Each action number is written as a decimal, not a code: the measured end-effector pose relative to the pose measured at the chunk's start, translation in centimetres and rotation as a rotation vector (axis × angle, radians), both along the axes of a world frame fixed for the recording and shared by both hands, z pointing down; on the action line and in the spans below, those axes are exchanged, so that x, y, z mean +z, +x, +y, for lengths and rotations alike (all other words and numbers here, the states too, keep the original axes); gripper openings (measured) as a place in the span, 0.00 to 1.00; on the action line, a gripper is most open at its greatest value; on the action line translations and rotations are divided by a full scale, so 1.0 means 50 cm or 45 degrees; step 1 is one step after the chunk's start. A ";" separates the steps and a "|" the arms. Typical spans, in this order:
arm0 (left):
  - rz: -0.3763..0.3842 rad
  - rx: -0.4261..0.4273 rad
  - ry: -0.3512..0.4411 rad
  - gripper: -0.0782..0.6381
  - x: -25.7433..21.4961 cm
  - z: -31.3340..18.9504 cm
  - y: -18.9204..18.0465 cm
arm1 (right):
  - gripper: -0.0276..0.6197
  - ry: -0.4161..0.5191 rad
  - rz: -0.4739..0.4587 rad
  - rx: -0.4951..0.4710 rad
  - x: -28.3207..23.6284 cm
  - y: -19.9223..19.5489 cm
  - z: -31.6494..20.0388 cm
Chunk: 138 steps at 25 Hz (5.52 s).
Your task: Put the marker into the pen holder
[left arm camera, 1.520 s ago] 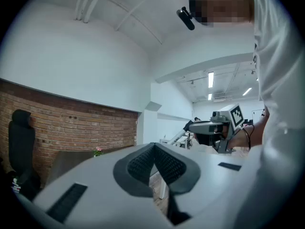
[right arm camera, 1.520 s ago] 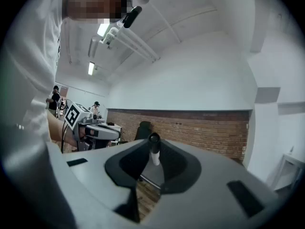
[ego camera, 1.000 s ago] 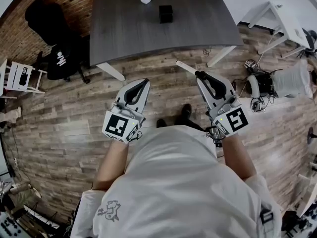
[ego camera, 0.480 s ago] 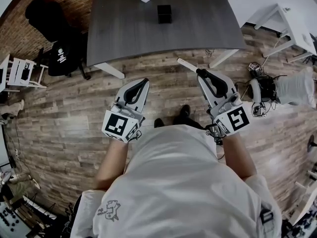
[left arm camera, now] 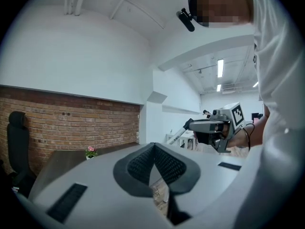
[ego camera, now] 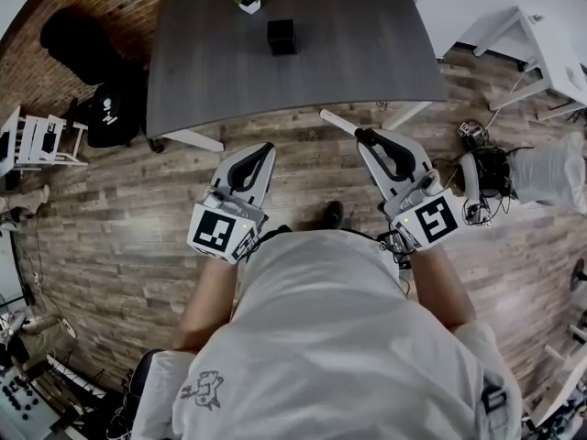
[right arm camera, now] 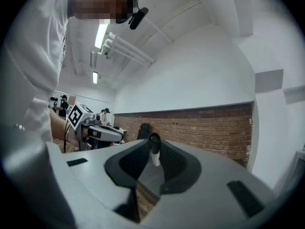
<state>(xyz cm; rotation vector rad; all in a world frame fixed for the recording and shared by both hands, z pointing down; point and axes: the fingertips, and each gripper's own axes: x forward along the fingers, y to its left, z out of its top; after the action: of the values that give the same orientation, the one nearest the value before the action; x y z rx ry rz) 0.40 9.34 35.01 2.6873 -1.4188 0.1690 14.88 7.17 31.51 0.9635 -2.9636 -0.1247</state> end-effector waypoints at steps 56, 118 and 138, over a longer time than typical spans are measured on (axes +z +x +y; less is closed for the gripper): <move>0.093 0.041 -0.065 0.12 0.055 -0.435 -0.252 | 0.15 -0.112 0.096 -0.004 0.058 -0.288 -0.485; 0.124 -0.167 -0.426 0.12 0.318 -0.741 -0.192 | 0.17 -0.659 0.499 -0.324 0.574 -0.322 -0.784; 0.135 -0.144 -0.381 0.12 0.273 -0.705 -0.212 | 0.21 -0.562 0.442 -0.259 0.479 -0.329 -0.761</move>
<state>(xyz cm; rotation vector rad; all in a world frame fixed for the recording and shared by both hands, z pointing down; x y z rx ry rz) -10.22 -25.91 48.65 2.3360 -1.3863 0.2081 -1.57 -30.86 55.48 0.5225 -2.5934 0.3140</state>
